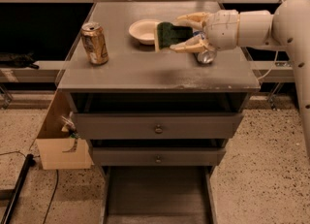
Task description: Pick sponge from bottom drawer and place on counter
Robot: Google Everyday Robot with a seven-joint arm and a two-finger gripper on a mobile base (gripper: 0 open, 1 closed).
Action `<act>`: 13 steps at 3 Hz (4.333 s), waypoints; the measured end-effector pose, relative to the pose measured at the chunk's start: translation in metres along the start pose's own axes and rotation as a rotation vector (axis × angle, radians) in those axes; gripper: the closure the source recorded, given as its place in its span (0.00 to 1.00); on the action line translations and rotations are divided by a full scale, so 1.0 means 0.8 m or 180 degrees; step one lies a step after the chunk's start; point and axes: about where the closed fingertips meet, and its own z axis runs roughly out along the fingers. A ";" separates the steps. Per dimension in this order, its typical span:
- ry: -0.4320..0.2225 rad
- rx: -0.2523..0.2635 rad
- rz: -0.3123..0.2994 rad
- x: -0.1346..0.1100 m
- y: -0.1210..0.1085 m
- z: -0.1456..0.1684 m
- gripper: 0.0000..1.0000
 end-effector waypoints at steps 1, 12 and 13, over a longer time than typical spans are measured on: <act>0.0102 -0.0085 0.0123 0.014 0.015 -0.006 1.00; 0.0481 -0.0722 0.0311 0.061 0.038 -0.002 0.00; 0.0481 -0.0722 0.0311 0.061 0.038 -0.002 0.00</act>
Offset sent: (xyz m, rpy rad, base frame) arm 0.0043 -0.0450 -0.0562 -0.1721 0.1928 -0.0471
